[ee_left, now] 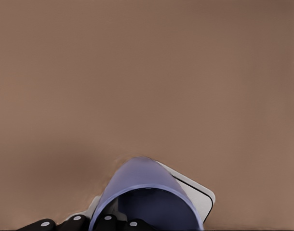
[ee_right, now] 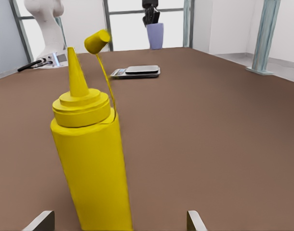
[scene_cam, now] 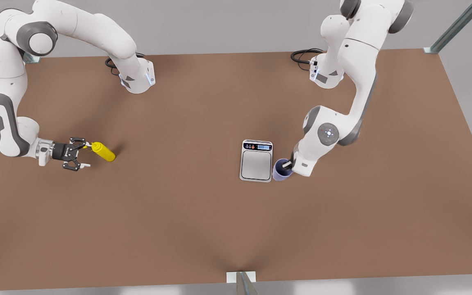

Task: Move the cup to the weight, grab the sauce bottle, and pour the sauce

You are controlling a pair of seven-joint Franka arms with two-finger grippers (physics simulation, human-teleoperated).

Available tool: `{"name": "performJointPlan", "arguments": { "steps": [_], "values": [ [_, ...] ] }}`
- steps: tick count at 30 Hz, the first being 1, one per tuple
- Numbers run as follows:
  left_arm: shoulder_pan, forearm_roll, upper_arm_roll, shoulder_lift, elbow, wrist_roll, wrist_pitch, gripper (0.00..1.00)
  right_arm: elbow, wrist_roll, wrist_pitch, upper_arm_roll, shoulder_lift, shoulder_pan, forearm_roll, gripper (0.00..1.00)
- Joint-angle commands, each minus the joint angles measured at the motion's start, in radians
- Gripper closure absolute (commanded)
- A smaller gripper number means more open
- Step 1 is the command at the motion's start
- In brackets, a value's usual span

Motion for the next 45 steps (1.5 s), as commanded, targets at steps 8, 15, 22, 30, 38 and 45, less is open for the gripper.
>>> {"name": "performJointPlan", "arguments": {
  "steps": [8, 15, 22, 30, 38, 45],
  "values": [
    [-0.002, -0.073, -0.100, 0.081, 0.013, -0.005, 0.001, 0.79, -0.035, -0.035, -0.006, -0.002, -0.002, -0.030, -0.003, 0.00],
    [-0.022, -0.073, -0.109, 0.107, 0.015, -0.008, 0.009, 0.79, -0.062, -0.040, -0.003, 0.000, -0.006, -0.024, -0.003, 0.00],
    [-0.019, -0.075, -0.104, 0.107, 0.019, -0.002, 0.007, 0.61, -0.072, -0.041, -0.001, 0.000, -0.008, -0.010, -0.001, 0.00],
    [-0.019, -0.076, -0.103, 0.108, 0.019, -0.002, 0.007, 0.26, -0.082, -0.041, 0.022, 0.025, -0.009, -0.007, 0.005, 0.00],
    [-0.019, -0.076, -0.103, 0.108, 0.021, -0.006, 0.005, 0.00, -0.107, -0.041, 0.043, 0.054, -0.011, -0.009, 0.013, 0.00],
    [-0.016, -0.078, -0.100, 0.094, 0.038, -0.013, -0.011, 0.00, -0.121, -0.040, 0.060, 0.081, -0.011, -0.007, 0.025, 0.00]
  ]
}}
